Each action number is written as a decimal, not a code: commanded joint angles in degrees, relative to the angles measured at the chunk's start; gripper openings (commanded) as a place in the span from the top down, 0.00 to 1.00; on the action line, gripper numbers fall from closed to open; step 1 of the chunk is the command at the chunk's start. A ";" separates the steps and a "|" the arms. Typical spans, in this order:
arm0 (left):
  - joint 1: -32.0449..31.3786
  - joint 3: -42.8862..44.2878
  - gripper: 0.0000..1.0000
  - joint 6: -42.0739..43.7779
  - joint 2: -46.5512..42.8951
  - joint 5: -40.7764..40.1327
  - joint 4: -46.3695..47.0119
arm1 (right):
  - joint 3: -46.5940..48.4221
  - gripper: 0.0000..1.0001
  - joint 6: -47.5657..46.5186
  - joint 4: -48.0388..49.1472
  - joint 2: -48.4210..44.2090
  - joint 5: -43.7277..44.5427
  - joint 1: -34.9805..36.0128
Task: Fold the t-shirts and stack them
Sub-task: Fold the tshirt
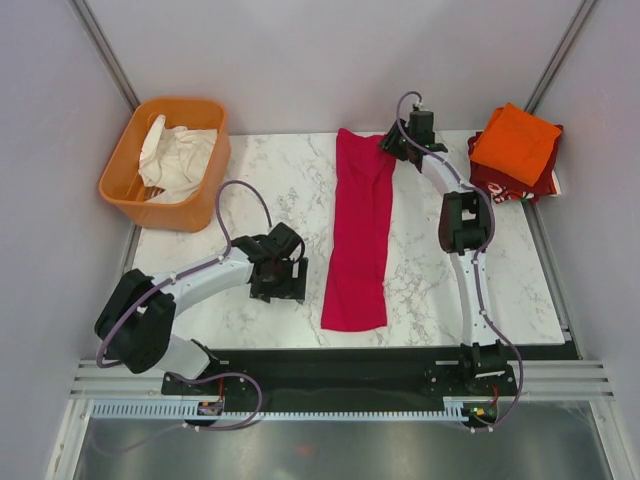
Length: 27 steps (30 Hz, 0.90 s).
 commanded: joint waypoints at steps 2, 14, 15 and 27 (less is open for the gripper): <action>-1.23 1.81 0.09 -2.87 2.99 -0.61 1.40 | -1.35 0.48 0.92 5.50 -2.64 -2.82 -3.65; -4.92 6.91 0.09 -5.42 7.74 -1.32 2.37 | -11.88 0.16 4.07 17.19 -17.46 -16.29 -4.53; -5.09 7.08 0.09 -5.51 7.74 -1.05 2.63 | -14.42 0.16 4.52 17.37 -19.58 -15.85 -4.53; -5.97 2.96 0.14 -8.41 5.46 5.10 12.46 | -73.54 0.18 -1.28 1.82 -62.29 1.21 -0.58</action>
